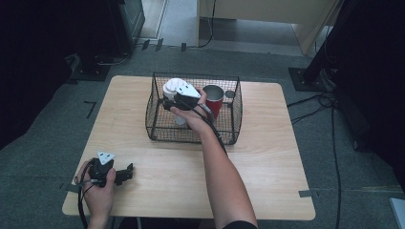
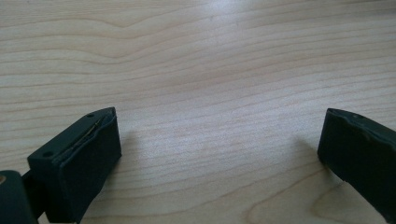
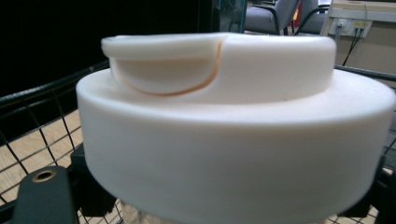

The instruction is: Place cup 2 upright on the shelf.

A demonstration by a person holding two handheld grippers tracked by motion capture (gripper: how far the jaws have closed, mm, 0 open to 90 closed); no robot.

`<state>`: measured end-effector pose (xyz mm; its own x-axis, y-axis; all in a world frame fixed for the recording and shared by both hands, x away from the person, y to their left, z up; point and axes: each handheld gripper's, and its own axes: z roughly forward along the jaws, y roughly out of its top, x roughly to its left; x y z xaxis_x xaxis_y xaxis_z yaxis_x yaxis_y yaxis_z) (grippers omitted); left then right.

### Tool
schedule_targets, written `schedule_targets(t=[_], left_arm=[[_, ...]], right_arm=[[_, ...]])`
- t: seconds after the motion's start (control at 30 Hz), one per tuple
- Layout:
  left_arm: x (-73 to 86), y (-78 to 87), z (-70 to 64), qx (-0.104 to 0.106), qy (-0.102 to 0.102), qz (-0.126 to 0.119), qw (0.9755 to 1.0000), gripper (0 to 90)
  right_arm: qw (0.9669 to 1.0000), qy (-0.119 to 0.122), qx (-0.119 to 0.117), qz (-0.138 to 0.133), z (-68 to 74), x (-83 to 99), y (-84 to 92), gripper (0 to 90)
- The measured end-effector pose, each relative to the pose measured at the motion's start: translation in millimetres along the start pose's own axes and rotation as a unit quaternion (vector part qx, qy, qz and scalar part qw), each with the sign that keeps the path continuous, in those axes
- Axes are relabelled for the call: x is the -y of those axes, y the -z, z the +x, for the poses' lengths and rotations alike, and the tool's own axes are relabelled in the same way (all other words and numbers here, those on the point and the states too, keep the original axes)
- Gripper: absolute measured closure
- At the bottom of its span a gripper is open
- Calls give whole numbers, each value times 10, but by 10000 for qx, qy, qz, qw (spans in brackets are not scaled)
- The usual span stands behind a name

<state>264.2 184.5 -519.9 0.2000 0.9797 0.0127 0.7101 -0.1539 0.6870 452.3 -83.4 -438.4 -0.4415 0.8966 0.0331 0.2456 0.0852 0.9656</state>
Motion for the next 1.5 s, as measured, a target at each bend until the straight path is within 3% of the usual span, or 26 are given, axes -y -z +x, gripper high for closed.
schedule_targets(t=[0.1, 0.27, 0.5, 0.63, 0.77, 1.0, 1.5], left_arm=[[0, 1, 0, 2, 0, 4, 10000, 1], [1, 0, 0, 1, 2, -2, 10000, 1], [0, 1, 0, 3, 1, 3, 10000, 1], [0, 1, 0, 3, 2, 6, 10000, 1], [0, 1, 0, 0, -3, 4, 10000, 1], [0, 0, 0, 0, -5, -3, 10000, 1], [0, 0, 0, 1, -1, 1, 10000, 1]], right_arm=[[9999, -100, -92, -60, -1, -21, -26, 155], [9998, 107, -145, 18, 32, 18, -26, 154], [9995, 153, -233, 137, 0, 7, 14, 143], [9988, 295, -326, 234, -4, -2, 47, 76], [9984, 283, -413, 278, -23, -26, 88, 25], [9971, 544, -480, 239, -66, -110, 169, 17], [9953, 727, -626, 99, -91, -257, 312, 0]])
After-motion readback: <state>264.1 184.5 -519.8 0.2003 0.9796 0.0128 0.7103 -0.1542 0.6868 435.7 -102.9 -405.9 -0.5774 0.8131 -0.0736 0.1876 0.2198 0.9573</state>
